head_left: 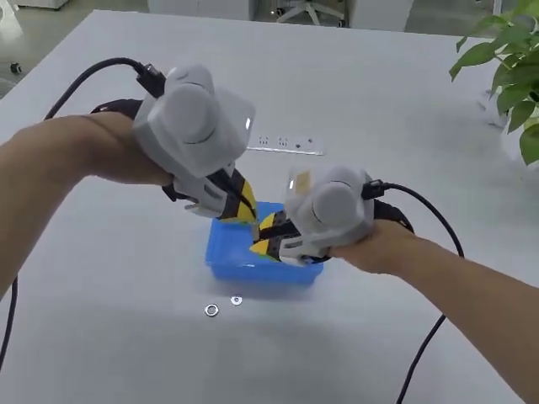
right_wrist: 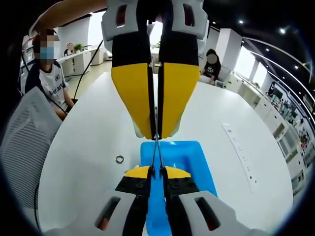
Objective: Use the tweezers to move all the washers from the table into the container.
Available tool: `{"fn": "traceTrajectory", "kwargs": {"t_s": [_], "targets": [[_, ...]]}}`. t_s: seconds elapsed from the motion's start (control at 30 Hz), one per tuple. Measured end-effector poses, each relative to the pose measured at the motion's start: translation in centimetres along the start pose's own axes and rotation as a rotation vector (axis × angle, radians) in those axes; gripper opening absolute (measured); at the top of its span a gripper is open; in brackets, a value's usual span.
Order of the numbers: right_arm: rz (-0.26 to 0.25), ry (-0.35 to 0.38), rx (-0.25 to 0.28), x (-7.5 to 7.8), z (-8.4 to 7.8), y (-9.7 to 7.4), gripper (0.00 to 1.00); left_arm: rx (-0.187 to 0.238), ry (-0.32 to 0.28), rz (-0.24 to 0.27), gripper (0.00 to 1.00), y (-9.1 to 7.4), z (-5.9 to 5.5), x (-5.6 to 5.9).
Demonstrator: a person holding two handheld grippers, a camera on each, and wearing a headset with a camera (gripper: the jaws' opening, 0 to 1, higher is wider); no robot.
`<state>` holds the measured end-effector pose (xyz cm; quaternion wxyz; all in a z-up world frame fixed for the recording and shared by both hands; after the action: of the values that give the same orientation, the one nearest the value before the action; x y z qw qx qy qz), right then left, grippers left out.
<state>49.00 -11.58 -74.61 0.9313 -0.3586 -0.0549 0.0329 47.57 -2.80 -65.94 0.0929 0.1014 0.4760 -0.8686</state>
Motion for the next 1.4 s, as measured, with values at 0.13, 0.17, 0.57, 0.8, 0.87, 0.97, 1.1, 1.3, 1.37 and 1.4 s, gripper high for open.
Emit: {"fn": "traceTrajectory", "kwargs": {"t_s": [0.13, 0.17, 0.57, 0.8, 0.87, 0.97, 1.1, 1.3, 1.37, 1.4], "targets": [[0.007, -0.005, 0.002, -0.6, 0.2, 0.3, 0.11, -0.004, -0.006, 0.0, 0.04, -0.3, -0.2, 0.7], [0.01, -0.003, 0.004, -0.7, 0.3, 0.4, 0.11, -0.005, -0.007, 0.0, 0.04, -0.3, -0.3, 0.9], [0.038, -0.015, 0.011, -2.6, 0.7, 1.7, 0.12, -0.016, -0.031, 0.005, 0.04, -0.8, -1.2, 2.9], [0.05, -0.016, 0.012, -3.1, 0.6, 2.3, 0.12, -0.017, -0.044, 0.007, 0.04, -0.8, -1.8, 3.6], [0.051, -0.016, 0.012, -3.3, 0.6, 2.4, 0.12, -0.017, -0.046, 0.007, 0.04, -0.8, -2.0, 3.8], [0.057, -0.015, 0.012, -3.5, 0.5, 2.8, 0.12, -0.02, -0.047, 0.005, 0.04, -0.6, -2.1, 4.0], [0.069, -0.011, 0.008, -3.8, 0.1, 3.2, 0.12, -0.02, -0.056, -0.001, 0.04, -0.2, -2.5, 4.3], [0.081, 0.0, 0.007, -4.1, -0.5, 3.7, 0.12, -0.018, -0.067, -0.01, 0.04, 0.4, -3.0, 4.7], [0.083, 0.001, 0.004, -4.2, -0.7, 3.9, 0.12, -0.019, -0.067, -0.014, 0.04, 0.7, -3.2, 4.9], [0.086, 0.003, 0.003, -4.3, -0.9, 4.1, 0.12, -0.019, -0.069, -0.016, 0.04, 0.8, -3.3, 4.9]]}}
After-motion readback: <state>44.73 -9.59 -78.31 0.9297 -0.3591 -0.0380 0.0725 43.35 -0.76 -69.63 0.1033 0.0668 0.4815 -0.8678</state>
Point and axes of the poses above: the centre of the closed fingertips' face, and the gripper's own axes: y roughly forward along the fingers, x roughly to its right, z roughly out of its top, the point moved 9 cm from there along -y, roughly backward along the fingers, and after that the axes turned 7 degrees about z, right-handed, at the moved point
